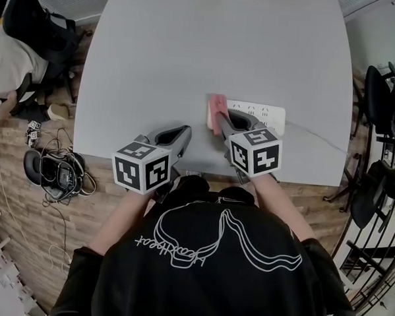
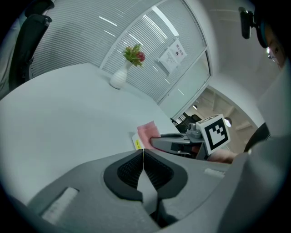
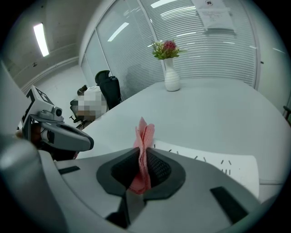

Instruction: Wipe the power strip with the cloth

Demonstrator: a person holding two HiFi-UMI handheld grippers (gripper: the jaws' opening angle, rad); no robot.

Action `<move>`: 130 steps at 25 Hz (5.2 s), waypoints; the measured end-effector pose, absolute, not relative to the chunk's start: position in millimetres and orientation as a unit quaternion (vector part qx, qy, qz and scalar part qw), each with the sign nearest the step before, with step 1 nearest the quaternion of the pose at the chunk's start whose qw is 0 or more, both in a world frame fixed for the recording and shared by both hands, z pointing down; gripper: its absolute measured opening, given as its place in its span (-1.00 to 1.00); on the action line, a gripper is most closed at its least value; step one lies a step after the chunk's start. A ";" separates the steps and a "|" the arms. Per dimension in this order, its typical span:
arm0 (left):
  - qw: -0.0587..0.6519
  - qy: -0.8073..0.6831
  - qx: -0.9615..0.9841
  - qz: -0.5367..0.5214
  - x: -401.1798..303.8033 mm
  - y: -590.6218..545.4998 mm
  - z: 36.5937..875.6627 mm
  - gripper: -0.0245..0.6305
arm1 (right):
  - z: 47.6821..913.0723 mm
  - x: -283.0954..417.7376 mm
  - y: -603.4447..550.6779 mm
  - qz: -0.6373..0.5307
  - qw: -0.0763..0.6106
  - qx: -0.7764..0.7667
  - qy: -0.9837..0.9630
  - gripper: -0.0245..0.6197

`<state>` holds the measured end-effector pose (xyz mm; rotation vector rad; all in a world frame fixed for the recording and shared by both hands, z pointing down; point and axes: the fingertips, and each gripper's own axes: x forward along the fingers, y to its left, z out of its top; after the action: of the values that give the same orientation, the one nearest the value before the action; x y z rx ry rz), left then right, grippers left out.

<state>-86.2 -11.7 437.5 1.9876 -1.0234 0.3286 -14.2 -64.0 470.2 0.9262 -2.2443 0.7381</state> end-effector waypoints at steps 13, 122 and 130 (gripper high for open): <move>0.421 -0.392 0.805 0.142 -71.1 -21.8 435.3 -0.88 | 469.3 15.5 -70.0 0.273 0.299 0.371 -0.836 -0.78; 0.426 -0.446 0.776 0.132 -97.4 -12.6 427.5 -0.88 | 465.6 -23.6 -60.4 0.297 0.278 0.316 -0.858 -0.79; 0.429 -0.446 0.774 0.132 -97.9 -9.4 432.4 -0.88 | 469.4 -25.7 -61.6 0.268 0.304 0.319 -0.857 -0.79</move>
<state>-97.9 -9.4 432.4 1.9315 -1.1139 0.3291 -25.7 -61.6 469.4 0.8456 -2.2687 0.7095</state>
